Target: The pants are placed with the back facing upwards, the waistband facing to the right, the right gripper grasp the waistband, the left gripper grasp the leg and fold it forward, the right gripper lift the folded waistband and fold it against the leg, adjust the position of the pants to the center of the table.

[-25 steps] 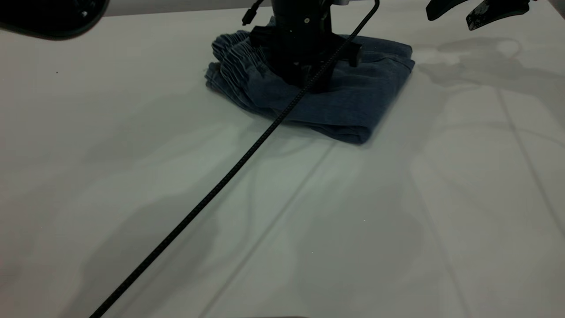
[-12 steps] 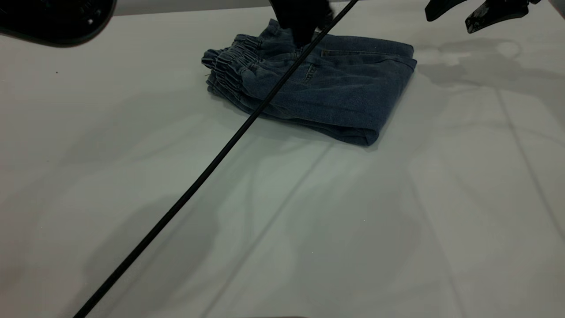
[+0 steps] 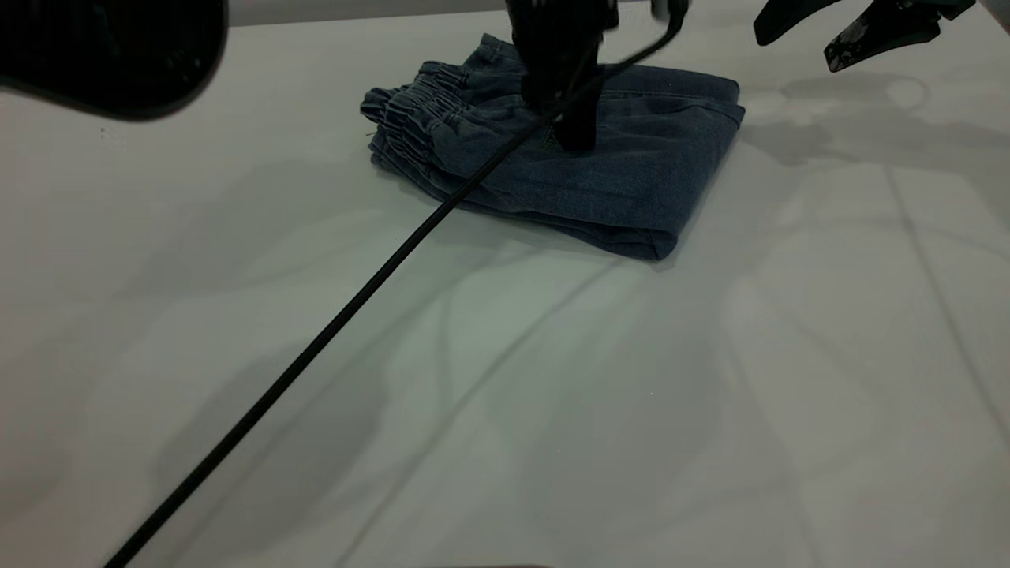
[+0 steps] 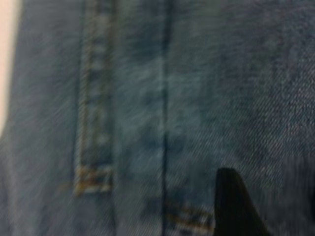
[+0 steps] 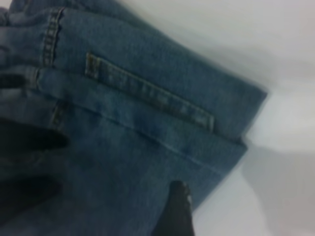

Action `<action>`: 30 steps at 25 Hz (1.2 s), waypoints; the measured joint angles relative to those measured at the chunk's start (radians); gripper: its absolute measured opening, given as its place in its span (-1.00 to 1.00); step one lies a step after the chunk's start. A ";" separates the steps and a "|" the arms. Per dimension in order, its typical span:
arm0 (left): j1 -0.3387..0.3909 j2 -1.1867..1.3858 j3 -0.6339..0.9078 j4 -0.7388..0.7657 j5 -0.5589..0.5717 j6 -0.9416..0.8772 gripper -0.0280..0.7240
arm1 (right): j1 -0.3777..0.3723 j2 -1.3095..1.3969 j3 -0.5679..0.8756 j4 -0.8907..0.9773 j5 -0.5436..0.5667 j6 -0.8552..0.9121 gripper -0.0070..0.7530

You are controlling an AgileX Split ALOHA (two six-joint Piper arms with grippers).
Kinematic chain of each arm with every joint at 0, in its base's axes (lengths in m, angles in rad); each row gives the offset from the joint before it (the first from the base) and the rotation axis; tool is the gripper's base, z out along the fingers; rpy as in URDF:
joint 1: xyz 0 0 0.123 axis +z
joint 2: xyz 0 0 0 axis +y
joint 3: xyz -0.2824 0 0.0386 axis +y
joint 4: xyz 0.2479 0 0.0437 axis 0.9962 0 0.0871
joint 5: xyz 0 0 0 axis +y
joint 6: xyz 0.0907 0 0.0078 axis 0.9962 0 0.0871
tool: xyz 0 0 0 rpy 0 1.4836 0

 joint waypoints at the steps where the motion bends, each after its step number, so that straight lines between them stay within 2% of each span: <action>1: 0.001 0.010 0.000 0.000 0.000 0.004 -0.01 | 0.000 0.000 0.000 0.000 0.004 0.001 0.56; 4: 0.003 0.032 0.000 -0.006 0.000 -0.010 -0.01 | 0.000 0.000 0.000 0.000 0.009 0.002 0.56; 8: 0.004 0.037 -0.007 -0.008 0.000 -0.126 -0.01 | -0.004 0.000 0.000 -0.003 0.022 0.004 0.56; 10: 0.004 0.038 -0.008 -0.013 0.000 -0.239 -0.01 | -0.017 0.000 0.000 -0.002 0.028 0.008 0.56; 16: 0.007 0.039 -0.008 -0.060 0.000 -0.761 -0.01 | -0.070 0.000 -0.008 0.004 0.037 0.047 0.56; 20: 0.007 0.039 -0.008 -0.063 0.000 -1.000 -0.01 | -0.077 -0.001 -0.009 0.000 0.049 0.049 0.56; 25: 0.007 0.039 -0.008 -0.090 -0.001 -1.129 -0.01 | -0.077 -0.001 -0.009 0.000 0.054 0.049 0.56; 30: 0.000 0.041 -0.008 -0.146 -0.036 -1.162 -0.01 | -0.077 -0.002 -0.009 0.000 0.059 0.049 0.56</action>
